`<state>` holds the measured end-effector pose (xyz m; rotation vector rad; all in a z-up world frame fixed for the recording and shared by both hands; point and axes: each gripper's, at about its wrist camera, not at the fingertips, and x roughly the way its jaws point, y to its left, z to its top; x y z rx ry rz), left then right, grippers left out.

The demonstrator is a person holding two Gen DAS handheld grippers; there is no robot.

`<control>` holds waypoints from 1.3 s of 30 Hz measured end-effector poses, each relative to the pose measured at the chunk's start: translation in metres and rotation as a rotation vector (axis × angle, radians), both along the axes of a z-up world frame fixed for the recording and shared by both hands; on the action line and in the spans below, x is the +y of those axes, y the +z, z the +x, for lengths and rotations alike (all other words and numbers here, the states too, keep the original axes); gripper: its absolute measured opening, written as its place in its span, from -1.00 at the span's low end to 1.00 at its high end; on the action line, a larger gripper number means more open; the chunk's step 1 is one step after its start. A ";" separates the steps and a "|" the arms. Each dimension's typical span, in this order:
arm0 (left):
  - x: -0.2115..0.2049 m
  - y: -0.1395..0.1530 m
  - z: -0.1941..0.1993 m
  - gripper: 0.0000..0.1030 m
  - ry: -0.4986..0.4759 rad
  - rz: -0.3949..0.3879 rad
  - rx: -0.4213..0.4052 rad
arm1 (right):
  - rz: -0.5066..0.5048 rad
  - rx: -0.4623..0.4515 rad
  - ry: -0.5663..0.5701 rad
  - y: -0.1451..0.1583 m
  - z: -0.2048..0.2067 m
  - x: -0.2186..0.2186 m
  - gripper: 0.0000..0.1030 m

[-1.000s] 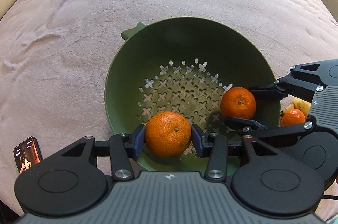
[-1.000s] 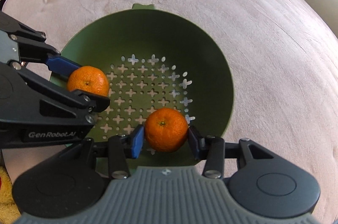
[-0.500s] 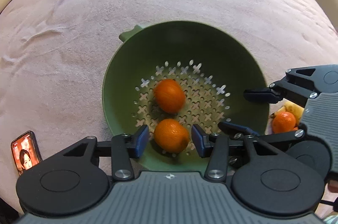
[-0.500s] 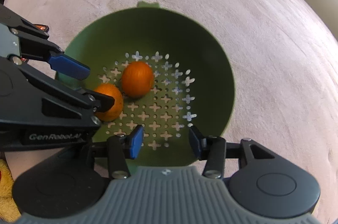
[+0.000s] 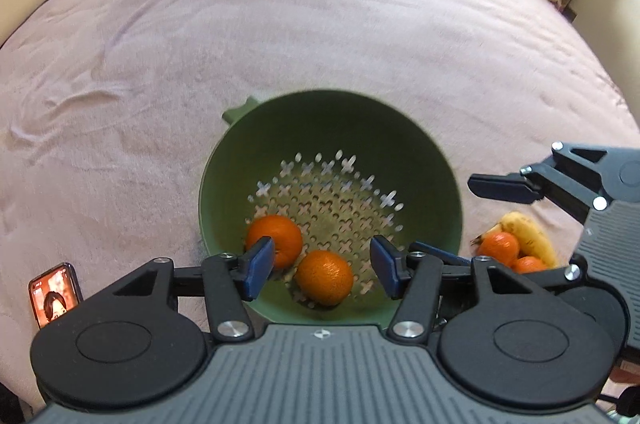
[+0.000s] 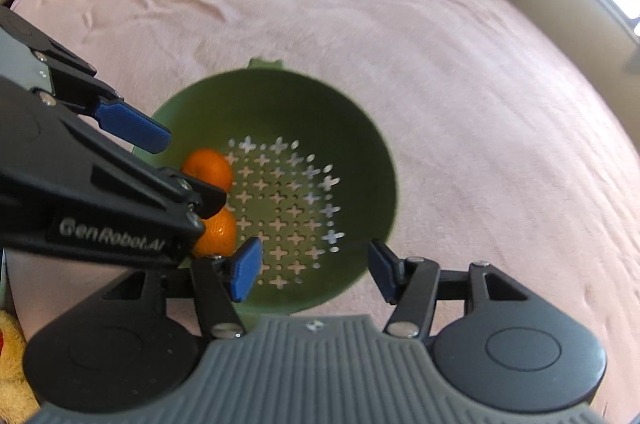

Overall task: Organize fruits
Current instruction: 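Withdraw both open tools from the colander back toward the fruit pile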

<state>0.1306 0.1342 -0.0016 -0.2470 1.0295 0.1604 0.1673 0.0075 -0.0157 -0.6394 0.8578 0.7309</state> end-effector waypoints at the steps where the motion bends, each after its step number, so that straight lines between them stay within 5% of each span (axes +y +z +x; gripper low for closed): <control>1: -0.001 0.003 -0.001 0.27 -0.004 -0.003 -0.012 | 0.010 -0.014 -0.012 0.004 -0.003 -0.003 0.10; 19: -0.040 0.031 -0.035 0.31 -0.124 0.012 -0.185 | 0.198 -0.142 -0.351 0.038 -0.071 -0.076 0.29; 39: -0.111 -0.001 -0.068 0.33 -0.350 -0.009 -0.161 | 0.191 -0.140 -0.679 0.000 -0.137 -0.164 0.45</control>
